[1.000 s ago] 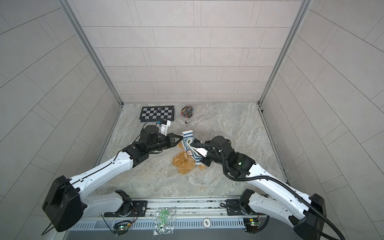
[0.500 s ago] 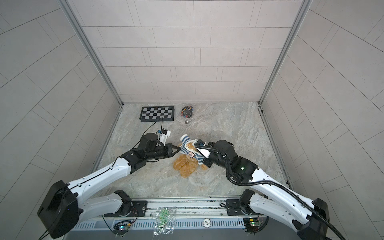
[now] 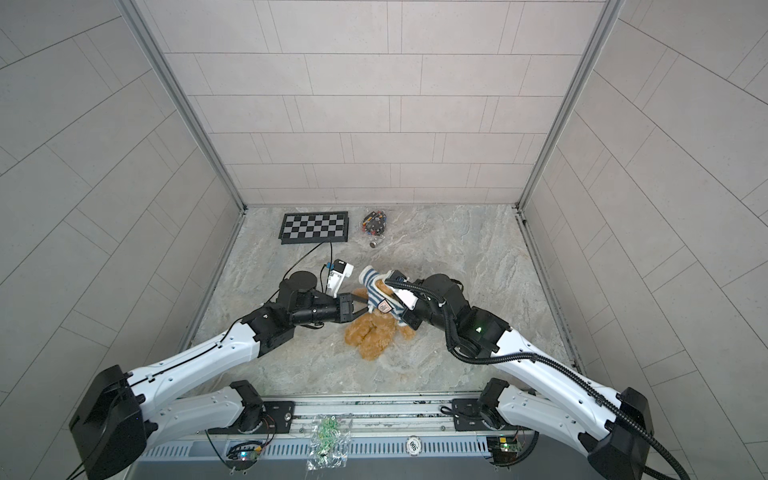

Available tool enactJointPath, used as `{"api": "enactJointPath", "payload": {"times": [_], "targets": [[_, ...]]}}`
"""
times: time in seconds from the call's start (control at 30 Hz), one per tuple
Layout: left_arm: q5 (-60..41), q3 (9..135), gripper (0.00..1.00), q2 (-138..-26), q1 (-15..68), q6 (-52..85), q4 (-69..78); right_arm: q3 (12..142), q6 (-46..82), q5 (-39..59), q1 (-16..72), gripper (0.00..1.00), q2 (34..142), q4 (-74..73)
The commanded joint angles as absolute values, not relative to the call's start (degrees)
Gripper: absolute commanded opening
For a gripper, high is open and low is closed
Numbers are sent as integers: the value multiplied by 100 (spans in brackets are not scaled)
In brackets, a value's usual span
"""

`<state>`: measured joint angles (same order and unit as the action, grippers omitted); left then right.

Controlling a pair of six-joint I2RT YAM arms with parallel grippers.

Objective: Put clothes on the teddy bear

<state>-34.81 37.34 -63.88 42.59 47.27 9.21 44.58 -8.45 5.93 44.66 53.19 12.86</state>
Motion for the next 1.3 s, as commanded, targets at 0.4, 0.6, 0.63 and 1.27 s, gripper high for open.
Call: {"api": "enactJointPath", "payload": {"times": [0.4, 0.6, 0.63, 1.27], "targets": [[-4313, 3868, 0, -6125, 4417, 2625, -1605, 4888, -400, -249, 4236, 0, 5547, 1439], [-3724, 3964, 0, -6532, 4405, 2839, -1127, 4920, -215, 242, 4251, 0, 5513, 1348], [-3563, 3979, 0, -6586, 4404, 2945, -884, 4914, -156, 386, 4254, 0, 5489, 1327], [-2189, 3340, 25, -5931, 4403, 3470, 863, 5113, 206, 1028, 4223, 0, 5215, 1847]]}}
